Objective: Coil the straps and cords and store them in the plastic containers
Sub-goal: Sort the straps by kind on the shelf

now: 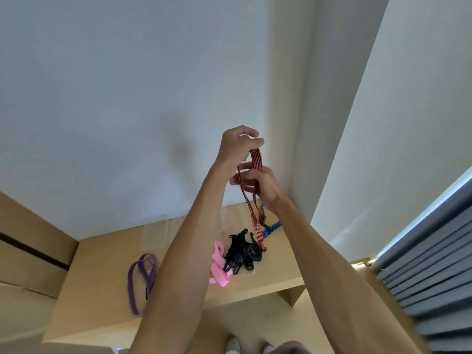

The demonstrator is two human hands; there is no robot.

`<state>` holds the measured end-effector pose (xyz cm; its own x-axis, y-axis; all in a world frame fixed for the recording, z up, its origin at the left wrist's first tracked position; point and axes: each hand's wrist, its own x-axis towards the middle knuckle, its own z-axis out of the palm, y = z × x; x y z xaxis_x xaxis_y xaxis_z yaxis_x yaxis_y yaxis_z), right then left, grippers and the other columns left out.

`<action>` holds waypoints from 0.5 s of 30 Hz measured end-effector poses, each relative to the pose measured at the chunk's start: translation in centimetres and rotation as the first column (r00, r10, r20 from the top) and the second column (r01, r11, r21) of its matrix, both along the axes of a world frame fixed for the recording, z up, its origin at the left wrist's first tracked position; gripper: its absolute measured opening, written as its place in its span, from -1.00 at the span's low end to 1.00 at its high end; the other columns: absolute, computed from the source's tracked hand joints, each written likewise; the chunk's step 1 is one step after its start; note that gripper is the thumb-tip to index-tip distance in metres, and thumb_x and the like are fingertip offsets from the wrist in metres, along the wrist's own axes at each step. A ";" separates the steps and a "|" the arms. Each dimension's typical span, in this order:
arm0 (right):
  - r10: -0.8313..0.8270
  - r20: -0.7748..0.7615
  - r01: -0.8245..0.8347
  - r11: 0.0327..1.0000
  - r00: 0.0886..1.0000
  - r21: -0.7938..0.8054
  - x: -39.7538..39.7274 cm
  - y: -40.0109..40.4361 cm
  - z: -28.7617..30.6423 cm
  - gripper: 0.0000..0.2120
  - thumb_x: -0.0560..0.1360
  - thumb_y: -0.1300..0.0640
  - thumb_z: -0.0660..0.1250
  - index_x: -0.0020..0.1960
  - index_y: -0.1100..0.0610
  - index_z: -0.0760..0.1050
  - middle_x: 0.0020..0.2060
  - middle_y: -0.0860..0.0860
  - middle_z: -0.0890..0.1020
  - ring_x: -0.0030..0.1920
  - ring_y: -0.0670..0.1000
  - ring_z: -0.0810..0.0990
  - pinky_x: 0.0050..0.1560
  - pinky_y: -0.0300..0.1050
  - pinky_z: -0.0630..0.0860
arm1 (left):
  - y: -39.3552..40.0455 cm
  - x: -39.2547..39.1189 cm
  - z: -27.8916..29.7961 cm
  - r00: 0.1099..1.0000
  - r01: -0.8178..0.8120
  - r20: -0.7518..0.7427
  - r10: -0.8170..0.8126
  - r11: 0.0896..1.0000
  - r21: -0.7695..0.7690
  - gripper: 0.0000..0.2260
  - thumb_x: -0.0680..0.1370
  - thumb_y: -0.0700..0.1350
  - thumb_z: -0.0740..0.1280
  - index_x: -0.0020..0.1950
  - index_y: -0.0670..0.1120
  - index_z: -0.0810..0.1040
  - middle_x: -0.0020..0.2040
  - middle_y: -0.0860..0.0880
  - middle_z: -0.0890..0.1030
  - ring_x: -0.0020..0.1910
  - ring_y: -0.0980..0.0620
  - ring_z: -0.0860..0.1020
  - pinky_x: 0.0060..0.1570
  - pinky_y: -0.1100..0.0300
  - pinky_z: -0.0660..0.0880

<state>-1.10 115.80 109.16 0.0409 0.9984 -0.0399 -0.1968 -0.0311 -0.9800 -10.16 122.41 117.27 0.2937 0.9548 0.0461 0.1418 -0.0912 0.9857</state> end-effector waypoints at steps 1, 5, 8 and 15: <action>0.042 0.037 -0.041 0.999 0.998 -0.017 -0.4 -0.1 -0.3 -0.80 0.39 0.18 0.35 -0.02 0.24 0.55 -0.19 0.16 0.71 -0.14 0.12 0.70 0.07 0.05 0.57 | 0.1 -0.3 -0.2 1.000 0.004 -0.009 -0.004 1.000 0.011 -0.90 0.37 -0.14 0.49 -0.16 -0.05 0.62 -0.49 0.12 0.41 -0.52 0.10 0.33 -0.48 0.27 0.30; -0.087 0.087 0.090 0.996 0.992 -0.030 -1.4 0.3 -0.8 -0.79 0.39 0.27 0.39 -0.32 0.11 0.38 -0.46 -0.03 0.37 -0.43 -0.03 0.33 -0.26 -0.10 0.38 | -0.6 -2.6 -3.2 0.990 -0.138 0.039 0.136 0.990 0.040 -0.82 0.48 0.11 0.42 -0.10 0.01 0.64 -0.30 0.15 0.60 -0.27 0.19 0.56 -0.15 0.22 0.48; -0.178 0.110 0.179 0.984 0.978 -0.003 -1.7 1.0 -0.7 -0.83 0.40 0.19 0.43 -0.28 0.10 0.44 -0.47 -0.08 0.37 -0.45 -0.06 0.35 -0.35 -0.18 0.40 | -2.3 -4.9 -8.1 0.969 -0.118 0.197 0.149 0.980 -0.160 -0.70 0.61 0.19 0.21 -0.02 0.03 0.63 -0.15 0.11 0.69 -0.16 0.15 0.65 -0.05 0.12 0.51; -0.258 -0.027 0.257 0.966 0.966 -0.031 -4.3 2.7 -0.3 -0.69 0.39 0.05 0.50 -0.28 0.05 0.34 -0.48 -0.05 0.26 -0.45 -0.02 0.21 -0.40 -0.16 0.35 | -4.7 -6.4 -15.8 0.921 0.251 -0.256 -0.293 0.950 -0.185 -0.86 0.49 -0.09 0.41 0.03 -0.04 0.66 -0.10 0.08 0.72 -0.09 0.12 0.67 -0.01 0.18 0.52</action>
<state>-5.43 118.49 108.90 0.2947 0.9529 -0.0721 -0.2317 -0.0019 -0.9728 -16.56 117.71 101.48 0.5237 0.8261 -0.2081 0.4007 -0.0233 0.9159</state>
